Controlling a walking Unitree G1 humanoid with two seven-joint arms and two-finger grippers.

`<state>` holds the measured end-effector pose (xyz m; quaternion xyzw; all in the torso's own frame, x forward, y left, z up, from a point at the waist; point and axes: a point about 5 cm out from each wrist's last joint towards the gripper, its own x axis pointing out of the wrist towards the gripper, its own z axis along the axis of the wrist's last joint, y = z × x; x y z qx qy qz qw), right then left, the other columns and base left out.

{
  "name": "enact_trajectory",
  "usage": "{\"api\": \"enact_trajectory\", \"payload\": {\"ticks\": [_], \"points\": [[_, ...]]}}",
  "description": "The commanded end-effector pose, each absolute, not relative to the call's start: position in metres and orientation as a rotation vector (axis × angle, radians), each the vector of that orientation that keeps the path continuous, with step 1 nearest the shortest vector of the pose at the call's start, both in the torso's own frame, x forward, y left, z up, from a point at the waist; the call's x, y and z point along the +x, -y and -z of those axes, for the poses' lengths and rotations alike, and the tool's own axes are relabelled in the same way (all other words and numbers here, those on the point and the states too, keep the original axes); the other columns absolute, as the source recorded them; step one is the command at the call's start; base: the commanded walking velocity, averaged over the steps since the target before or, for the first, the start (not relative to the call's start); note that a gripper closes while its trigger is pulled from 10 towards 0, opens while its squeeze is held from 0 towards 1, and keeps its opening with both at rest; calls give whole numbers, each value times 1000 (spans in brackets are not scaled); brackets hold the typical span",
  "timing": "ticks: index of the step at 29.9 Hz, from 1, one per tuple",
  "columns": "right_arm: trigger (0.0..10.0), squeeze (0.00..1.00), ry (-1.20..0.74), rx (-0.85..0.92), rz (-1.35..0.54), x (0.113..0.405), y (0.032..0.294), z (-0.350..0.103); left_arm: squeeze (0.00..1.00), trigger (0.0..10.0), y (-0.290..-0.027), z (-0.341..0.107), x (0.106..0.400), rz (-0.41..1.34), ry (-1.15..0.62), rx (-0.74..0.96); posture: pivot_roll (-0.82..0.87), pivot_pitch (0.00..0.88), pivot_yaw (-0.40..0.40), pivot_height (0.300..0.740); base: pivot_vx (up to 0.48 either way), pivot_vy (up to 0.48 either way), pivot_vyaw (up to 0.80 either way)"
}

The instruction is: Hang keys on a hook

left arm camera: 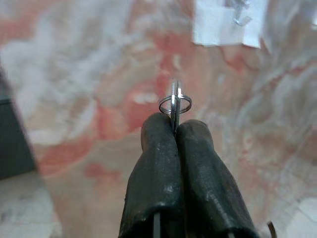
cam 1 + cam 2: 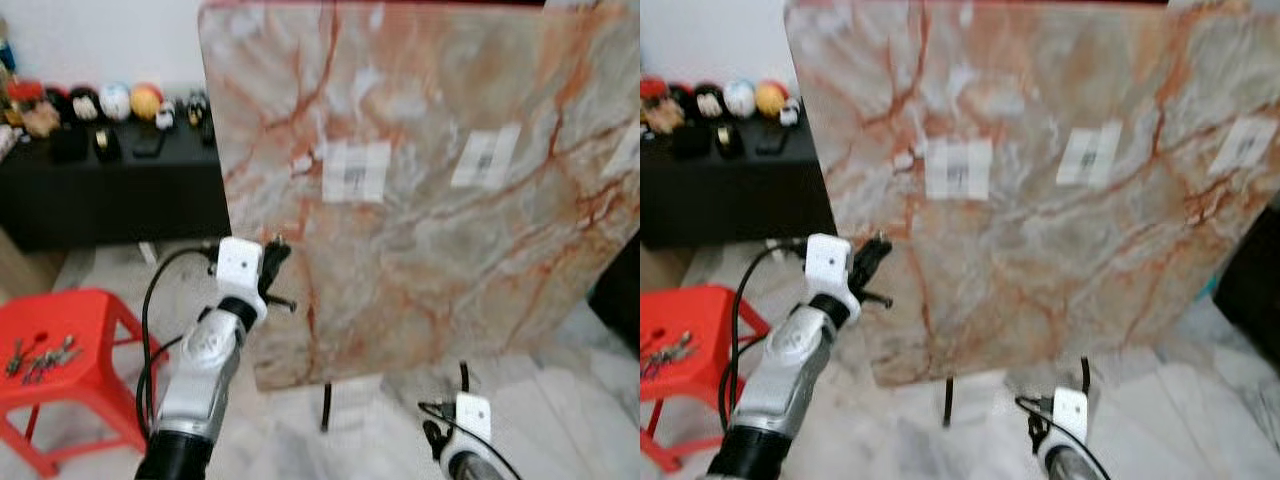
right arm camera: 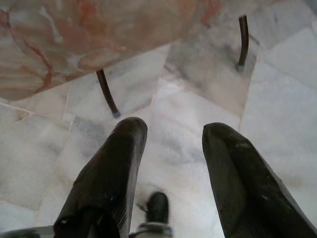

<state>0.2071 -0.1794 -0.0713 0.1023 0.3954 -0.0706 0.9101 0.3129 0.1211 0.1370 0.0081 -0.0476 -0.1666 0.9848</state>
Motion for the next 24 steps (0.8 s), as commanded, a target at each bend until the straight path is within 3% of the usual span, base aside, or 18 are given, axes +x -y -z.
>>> {"api": "enact_trajectory", "payload": {"ticks": [1, 24], "points": [[10000, 0, -816, 213, 158, 206, 181, 72, 0, 10000, -115, -142, 313, 360, 111, 14, 88, 0, -74, 740, 0, 0, 0], [10000, 0, -829, 211, 159, 204, 181, 73, 0, 10000, -108, -144, 311, 401, 123, 26, 93, 0, -75, 740, 0, 0, 0]]}}
